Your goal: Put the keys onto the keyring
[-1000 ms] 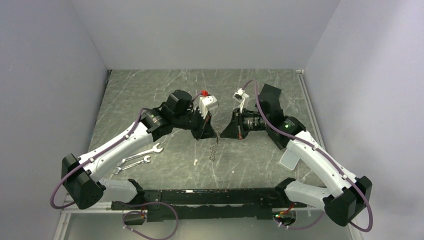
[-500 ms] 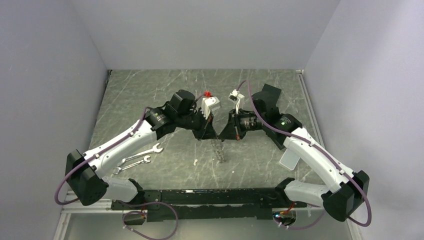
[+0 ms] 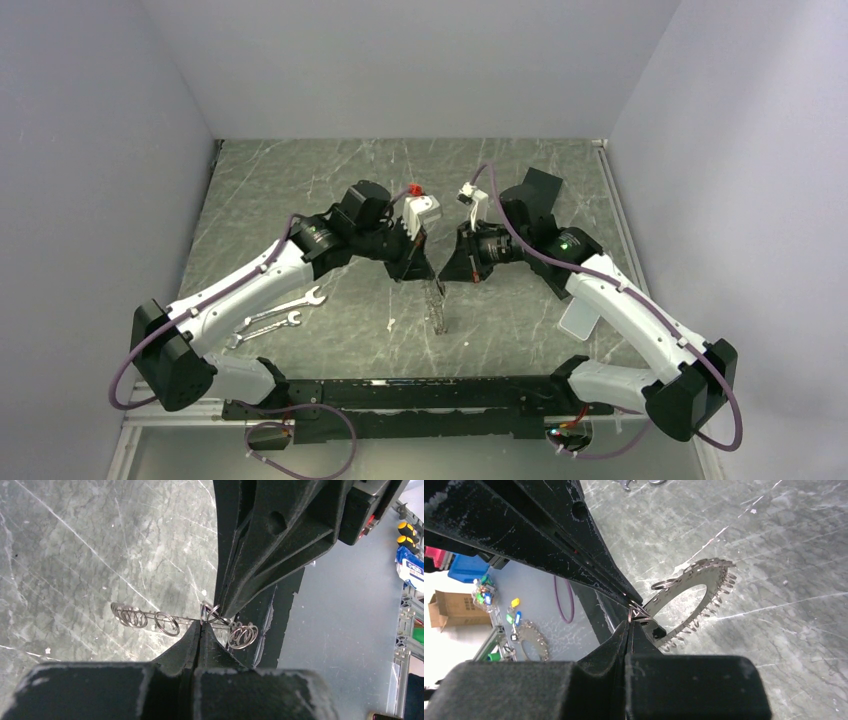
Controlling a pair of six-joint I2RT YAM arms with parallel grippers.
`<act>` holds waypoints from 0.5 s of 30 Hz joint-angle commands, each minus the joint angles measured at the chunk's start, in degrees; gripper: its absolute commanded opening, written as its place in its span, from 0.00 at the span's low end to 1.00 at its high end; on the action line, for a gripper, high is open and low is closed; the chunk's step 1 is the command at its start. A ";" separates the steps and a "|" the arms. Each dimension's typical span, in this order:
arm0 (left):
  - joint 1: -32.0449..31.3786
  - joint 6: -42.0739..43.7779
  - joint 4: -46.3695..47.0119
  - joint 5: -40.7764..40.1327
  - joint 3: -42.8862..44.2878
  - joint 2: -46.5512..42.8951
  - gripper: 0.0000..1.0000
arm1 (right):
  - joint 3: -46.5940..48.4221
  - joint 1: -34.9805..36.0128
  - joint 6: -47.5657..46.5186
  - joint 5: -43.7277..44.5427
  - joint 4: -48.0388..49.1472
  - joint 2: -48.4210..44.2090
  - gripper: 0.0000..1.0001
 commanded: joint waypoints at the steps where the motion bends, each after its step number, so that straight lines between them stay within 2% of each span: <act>1: -0.85 2.15 0.72 2.10 2.88 -0.94 0.00 | 3.35 0.11 -1.27 1.20 0.65 -1.51 0.00; 15: -1.79 2.42 0.52 1.78 3.39 -0.23 0.00 | 3.09 0.11 -1.11 1.17 1.00 -0.70 0.00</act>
